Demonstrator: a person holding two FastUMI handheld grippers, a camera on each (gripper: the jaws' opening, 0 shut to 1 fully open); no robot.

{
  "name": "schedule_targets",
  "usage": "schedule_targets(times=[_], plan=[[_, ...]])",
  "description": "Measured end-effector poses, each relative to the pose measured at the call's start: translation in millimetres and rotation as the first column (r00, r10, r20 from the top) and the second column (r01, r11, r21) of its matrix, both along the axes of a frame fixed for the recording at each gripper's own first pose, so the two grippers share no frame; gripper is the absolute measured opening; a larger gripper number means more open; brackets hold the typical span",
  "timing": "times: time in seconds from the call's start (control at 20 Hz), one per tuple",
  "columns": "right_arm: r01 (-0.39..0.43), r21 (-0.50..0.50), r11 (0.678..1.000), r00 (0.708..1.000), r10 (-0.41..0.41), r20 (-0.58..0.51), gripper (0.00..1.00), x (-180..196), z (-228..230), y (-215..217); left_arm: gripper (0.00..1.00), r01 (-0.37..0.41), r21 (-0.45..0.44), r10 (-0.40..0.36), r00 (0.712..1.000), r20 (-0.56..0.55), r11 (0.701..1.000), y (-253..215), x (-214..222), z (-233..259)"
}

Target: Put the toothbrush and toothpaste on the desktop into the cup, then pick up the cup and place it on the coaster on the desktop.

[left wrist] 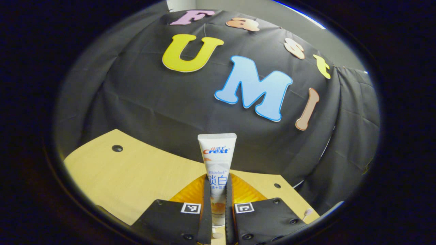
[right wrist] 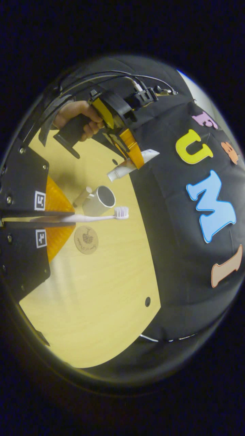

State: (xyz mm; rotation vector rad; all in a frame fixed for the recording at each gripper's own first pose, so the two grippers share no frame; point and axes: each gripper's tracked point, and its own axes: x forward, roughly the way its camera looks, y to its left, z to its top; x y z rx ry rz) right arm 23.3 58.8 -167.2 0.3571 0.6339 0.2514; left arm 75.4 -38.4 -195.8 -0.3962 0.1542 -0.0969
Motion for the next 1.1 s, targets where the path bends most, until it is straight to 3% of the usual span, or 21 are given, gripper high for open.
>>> schedule_targets(times=[0.15, 0.45, 0.8, 0.9, 0.95, 1.1], plan=[[0.023, -0.009, 1.0, 1.0, -0.023, -0.001, 0.06, -2.5, 0.4, -1.2, 0.22, 0.038, 0.003, -0.038, 0.999, -0.036, 0.999, -6.4, 2.7, -13.9], [0.039, -0.002, 0.999, 0.999, -0.039, -0.018, 0.06, 2.5, 1.6, -2.1, 0.22, 0.081, 0.09, -0.067, 0.986, -0.152, 0.993, -22.7, 21.4, -72.2], [0.011, -0.001, 1.0, 1.0, -0.011, -0.01, 0.06, 14.6, 6.1, 6.0, 0.39, 0.127, 0.042, -0.11, 0.954, -0.278, 0.991, -30.5, 6.0, -107.7], [0.001, 0.004, 1.0, 1.0, -0.001, -0.004, 0.06, 17.9, 11.5, 7.4, 0.69, 0.12, 0.024, -0.109, 0.953, -0.282, 0.992, -28.2, -3.5, -107.8], [-0.005, 0.006, 1.0, 1.0, 0.005, 0.001, 0.06, 19.8, 13.7, 7.8, 0.71, 0.121, 0.02, -0.111, 0.956, -0.272, 0.992, -28.1, -6.6, -103.6], [-0.023, 0.003, 1.0, 0.999, 0.023, 0.03, 0.06, 30.8, 20.7, 11.6, 0.92, 0.117, 0.044, -0.101, 0.959, -0.263, 0.992, -23.5, -16.7, -98.4]])
